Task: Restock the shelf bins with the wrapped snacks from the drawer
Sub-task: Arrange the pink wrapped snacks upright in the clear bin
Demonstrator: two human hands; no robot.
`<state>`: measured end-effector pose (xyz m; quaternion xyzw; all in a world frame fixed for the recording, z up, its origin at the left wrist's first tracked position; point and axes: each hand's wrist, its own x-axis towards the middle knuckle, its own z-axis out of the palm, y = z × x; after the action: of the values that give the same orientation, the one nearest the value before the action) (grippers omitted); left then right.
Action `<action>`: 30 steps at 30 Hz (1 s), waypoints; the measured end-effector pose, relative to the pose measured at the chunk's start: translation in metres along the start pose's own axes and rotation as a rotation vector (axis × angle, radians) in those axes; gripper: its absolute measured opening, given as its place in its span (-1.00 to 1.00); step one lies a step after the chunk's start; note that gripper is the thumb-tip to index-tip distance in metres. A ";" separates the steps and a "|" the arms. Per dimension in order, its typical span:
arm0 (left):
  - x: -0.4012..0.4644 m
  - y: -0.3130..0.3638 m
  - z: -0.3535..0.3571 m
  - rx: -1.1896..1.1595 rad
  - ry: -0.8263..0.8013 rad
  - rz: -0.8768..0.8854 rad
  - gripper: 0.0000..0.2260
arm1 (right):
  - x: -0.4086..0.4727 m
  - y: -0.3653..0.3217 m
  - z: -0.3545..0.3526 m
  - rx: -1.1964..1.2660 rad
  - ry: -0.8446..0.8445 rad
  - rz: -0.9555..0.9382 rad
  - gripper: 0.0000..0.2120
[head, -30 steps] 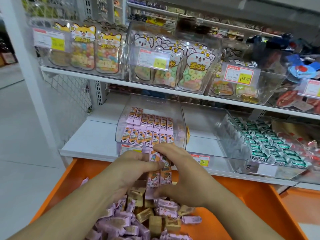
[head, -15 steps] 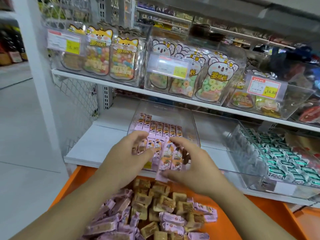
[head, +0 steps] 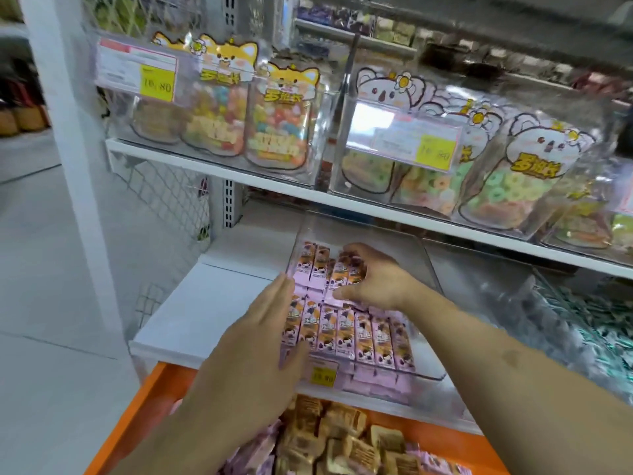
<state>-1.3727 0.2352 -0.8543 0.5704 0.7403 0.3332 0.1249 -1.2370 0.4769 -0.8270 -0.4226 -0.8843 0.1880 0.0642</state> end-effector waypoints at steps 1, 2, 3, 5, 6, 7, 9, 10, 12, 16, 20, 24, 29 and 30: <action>0.000 -0.003 0.001 0.008 0.002 0.011 -0.25 | 0.006 0.002 0.002 -0.015 -0.015 0.000 -0.07; 0.001 -0.004 0.001 0.014 0.007 0.019 -0.25 | 0.011 0.003 0.005 -0.026 -0.028 0.000 -0.06; 0.001 -0.005 0.001 0.016 0.013 0.023 -0.25 | 0.014 0.004 0.007 -0.033 -0.036 0.003 -0.05; 0.001 -0.006 0.001 0.013 0.018 0.029 -0.26 | 0.020 0.006 0.012 -0.028 -0.021 0.013 -0.06; 0.001 -0.006 0.001 0.010 0.017 0.033 -0.26 | 0.022 0.007 0.013 -0.014 -0.008 0.021 -0.08; 0.001 -0.006 0.000 0.005 0.015 0.034 -0.26 | 0.023 0.009 0.015 0.001 0.000 0.030 -0.11; 0.000 -0.007 0.000 -0.004 0.007 0.030 -0.27 | 0.024 0.013 0.017 0.049 0.016 0.042 -0.18; -0.001 -0.006 -0.001 -0.008 0.004 0.026 -0.27 | 0.023 0.013 0.019 0.065 0.026 0.046 -0.22; -0.001 -0.005 -0.001 -0.020 -0.003 0.018 -0.27 | 0.022 0.013 0.025 0.048 0.043 0.040 -0.27; -0.001 -0.004 0.001 -0.021 -0.013 0.015 -0.27 | 0.019 0.017 0.029 -0.087 0.056 0.026 -0.23; -0.003 -0.004 -0.002 -0.023 -0.027 0.015 -0.27 | 0.009 0.018 0.027 -0.069 0.046 0.035 -0.13; -0.009 0.001 -0.008 -0.030 -0.053 0.009 -0.29 | -0.019 0.013 0.023 0.011 0.078 0.001 -0.13; -0.024 0.005 -0.016 0.015 -0.081 0.056 -0.32 | -0.099 -0.019 0.004 0.003 0.124 -0.049 -0.27; -0.028 0.007 -0.019 0.033 -0.094 0.067 -0.34 | -0.116 -0.022 0.003 0.021 0.140 -0.066 -0.30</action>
<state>-1.3693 0.2032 -0.8415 0.6119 0.7194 0.2977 0.1391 -1.1807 0.3739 -0.8160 -0.4047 -0.8890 0.1648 0.1365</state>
